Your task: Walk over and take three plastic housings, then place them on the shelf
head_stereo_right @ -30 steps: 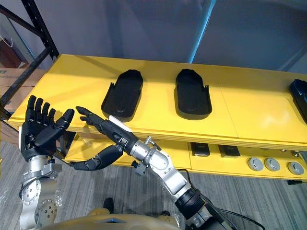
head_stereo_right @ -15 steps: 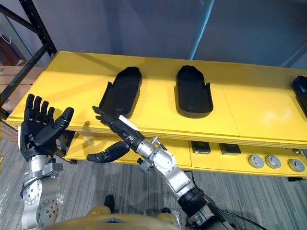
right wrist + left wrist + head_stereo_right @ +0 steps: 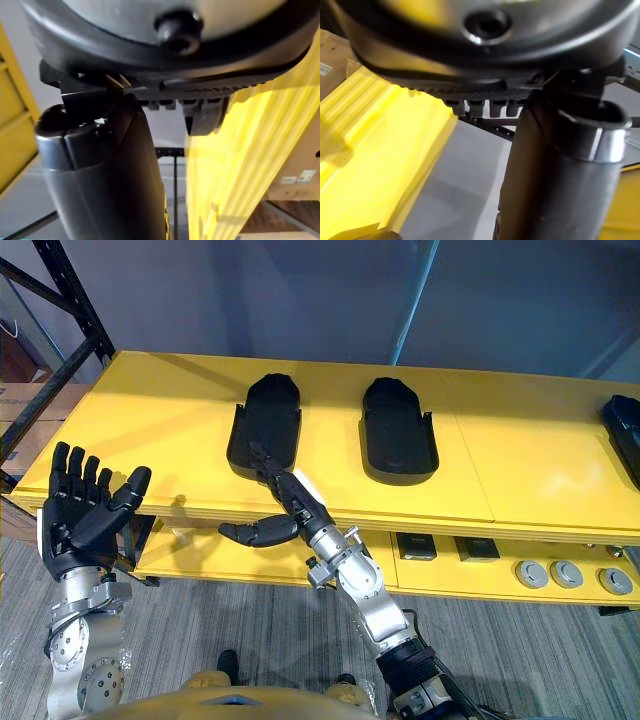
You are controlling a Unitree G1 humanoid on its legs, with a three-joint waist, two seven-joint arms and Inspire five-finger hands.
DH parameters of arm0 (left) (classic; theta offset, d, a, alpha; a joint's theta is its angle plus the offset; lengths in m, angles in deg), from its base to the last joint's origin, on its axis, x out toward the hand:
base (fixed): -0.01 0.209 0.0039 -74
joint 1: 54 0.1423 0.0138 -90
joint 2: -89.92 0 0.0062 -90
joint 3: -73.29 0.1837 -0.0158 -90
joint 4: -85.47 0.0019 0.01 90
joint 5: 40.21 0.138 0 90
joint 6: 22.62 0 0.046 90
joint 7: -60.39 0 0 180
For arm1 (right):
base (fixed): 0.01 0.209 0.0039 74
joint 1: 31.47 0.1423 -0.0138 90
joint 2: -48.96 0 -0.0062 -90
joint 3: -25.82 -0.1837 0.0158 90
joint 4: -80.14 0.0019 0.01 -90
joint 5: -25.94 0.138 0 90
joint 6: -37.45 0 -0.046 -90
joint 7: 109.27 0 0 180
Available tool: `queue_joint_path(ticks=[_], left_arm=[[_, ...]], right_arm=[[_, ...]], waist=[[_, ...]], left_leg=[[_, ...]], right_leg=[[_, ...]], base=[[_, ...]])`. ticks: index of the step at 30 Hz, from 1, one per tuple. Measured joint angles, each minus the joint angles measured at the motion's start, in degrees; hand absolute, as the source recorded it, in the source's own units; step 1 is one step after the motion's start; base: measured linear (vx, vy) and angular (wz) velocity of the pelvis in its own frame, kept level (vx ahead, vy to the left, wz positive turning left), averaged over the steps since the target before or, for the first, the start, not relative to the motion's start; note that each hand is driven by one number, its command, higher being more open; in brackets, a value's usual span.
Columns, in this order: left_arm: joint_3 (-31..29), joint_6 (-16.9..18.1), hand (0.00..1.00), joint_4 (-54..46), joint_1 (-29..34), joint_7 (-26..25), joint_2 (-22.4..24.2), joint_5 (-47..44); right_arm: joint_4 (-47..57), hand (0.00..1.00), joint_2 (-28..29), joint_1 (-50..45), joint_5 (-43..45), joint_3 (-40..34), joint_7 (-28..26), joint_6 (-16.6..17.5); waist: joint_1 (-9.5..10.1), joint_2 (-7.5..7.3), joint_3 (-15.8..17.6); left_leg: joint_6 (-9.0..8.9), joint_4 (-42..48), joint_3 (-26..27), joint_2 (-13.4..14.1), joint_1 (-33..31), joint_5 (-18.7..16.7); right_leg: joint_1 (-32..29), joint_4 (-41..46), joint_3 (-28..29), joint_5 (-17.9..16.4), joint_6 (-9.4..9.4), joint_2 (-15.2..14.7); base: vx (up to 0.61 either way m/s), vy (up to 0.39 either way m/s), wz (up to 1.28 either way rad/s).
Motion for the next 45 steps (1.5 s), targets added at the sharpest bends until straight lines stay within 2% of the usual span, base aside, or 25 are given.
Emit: queue_joint_path(ticks=[11, 18, 23, 25, 28, 30, 33, 34, 36, 39, 41, 43, 45], left_arm=[[-1.61, -0.04, 1.00, -0.12, 1.53, -0.41, 1.08, -0.01], [-1.68, -0.04, 1.00, -0.83, 1.53, 0.61, 1.08, 0.00], [-2.43, -0.01, 1.00, -3.44, 1.65, 1.49, 1.06, 0.00], [-2.50, 0.09, 1.00, -3.91, 1.65, 1.87, 1.06, 0.00], [-2.47, 0.27, 1.00, -4.17, 1.04, 3.25, 0.99, -0.02], [-2.03, 0.27, 1.00, -4.17, 0.43, 4.04, 0.97, -0.07], [-0.80, 0.29, 1.00, -4.17, -2.03, 6.57, 0.94, -0.81], [-0.43, 0.29, 1.00, -4.17, -2.36, 6.96, 0.95, -0.96], [1.69, 0.27, 1.00, -4.21, -3.05, 9.12, 0.99, -2.53], [5.36, 0.19, 1.00, -4.21, -3.91, 9.71, 0.96, -2.62], [6.99, -0.10, 1.00, -4.21, -4.37, 10.07, 0.92, -2.79], [8.31, -0.10, 1.00, -4.09, -5.54, 9.85, 0.79, -2.76], [9.44, -0.03, 1.00, -3.79, -6.34, 8.76, 0.46, -2.74]], right_arm=[[-2.07, 1.00, 0.81, 0.37, 0.23, -2.73, -0.85, 1.87], [-1.82, 1.00, 0.71, 0.28, 2.43, -2.44, -6.90, 1.87], [8.65, 1.00, -0.09, -1.72, 5.61, -1.82, -7.63, 2.13], [12.88, 1.00, 0.39, -2.46, 8.35, -1.90, -7.64, 3.69], [17.71, 1.00, 2.23, -3.32, 11.59, -3.54, -6.78, 6.63], [19.29, 1.00, 3.69, -5.25, 11.33, -6.22, -4.70, 6.92], [19.99, 1.00, 5.67, -9.36, 8.91, -12.58, 3.80, 6.52], [19.99, 1.00, 5.78, -10.00, 8.68, -13.80, 5.06, 6.35], [20.06, 1.00, 6.93, -13.67, 2.34, -20.27, 12.11, 4.22], [20.09, 1.00, 7.00, -17.68, -1.21, -25.64, 17.43, 0.88], [20.13, 1.00, 7.46, -20.20, -2.09, -28.07, 19.69, -0.32], [20.52, 1.00, 9.06, -24.82, -2.03, -32.43, 21.62, -0.59], [21.89, 1.00, 9.96, -27.50, -1.97, -34.70, 23.11, -0.58]], waist=[[0.11, -0.01, 0.44], [0.04, -0.11, 0.41], [0.01, -0.46, 0.38], [0.00, -0.54, 0.31], [-1.38, -1.10, -0.12], [-1.50, -1.38, -0.74], [-2.00, -1.32, -2.15], [-2.46, -1.20, -2.22], [-4.23, 0.06, -3.00], [-6.23, 1.02, -3.43], [-7.40, 1.26, -3.58], [-9.82, 1.44, -3.67], [-11.63, 1.62, -3.67]], left_leg=[[0.01, -0.33, -0.08, -0.01, 0.00, 0.23], [-0.01, -0.38, 0.09, 0.07, 0.00, 0.21], [-0.14, -0.35, 1.08, 0.36, 0.48, 0.13], [-0.29, -0.36, 2.00, 0.48, 1.03, -0.07], [-0.35, -0.36, 2.77, 0.63, 1.64, -0.36], [-0.45, -0.37, 3.95, 0.74, 2.13, -0.62], [-0.43, -0.37, 5.55, 0.74, 2.17, -0.99], [-0.43, -0.37, 5.67, 0.72, 2.20, -0.99], [-0.63, -0.36, 8.52, 1.00, 3.03, -1.39], [-1.05, -0.34, 12.59, 1.36, 3.90, -2.07], [-1.31, -0.33, 15.69, 1.73, 4.79, -2.65], [-2.04, 0.34, 20.93, 2.44, 6.25, -4.07], [-2.39, 1.92, 23.93, 3.12, 6.55, -5.40]], right_leg=[[-0.09, -0.03, -0.22, -0.01, 0.00, 0.00], [-0.12, -0.12, -0.12, 0.00, 0.00, 0.09], [-0.22, -0.16, 0.71, 0.03, -0.02, 0.33], [-0.20, -0.15, 1.59, 0.03, -0.03, 0.44], [-0.23, -0.17, 2.23, 0.03, -0.03, 0.56], [-0.29, -0.20, 3.40, 0.03, -0.03, 0.67], [-1.31, -0.19, 5.06, 0.19, 0.17, 0.74], [-1.35, -0.18, 5.19, 0.21, 0.19, 0.73], [-2.62, -0.18, 8.08, 0.60, 0.10, 1.18], [-4.47, -0.21, 11.98, 1.29, -0.08, 1.91], [-5.54, -0.28, 14.91, 1.76, -0.12, 2.63], [-6.85, -1.04, 19.94, 2.84, -0.39, 4.10], [-7.31, -2.15, 22.66, 3.83, -0.39, 4.82]], base=[[-0.01, -0.001, 0.00], [0.00, 0.000, 0.00], [0.00, -0.002, -0.08], [-0.01, -0.006, -0.21], [-0.02, -0.005, -0.15], [-0.01, 0.002, -0.25], [0.00, 0.006, -0.23], [0.00, 0.011, -0.30], [0.01, 0.012, -0.53], [0.01, 0.016, -0.71], [0.00, 0.016, -0.89], [0.00, 0.008, -1.12], [0.00, -0.017, -0.95]])
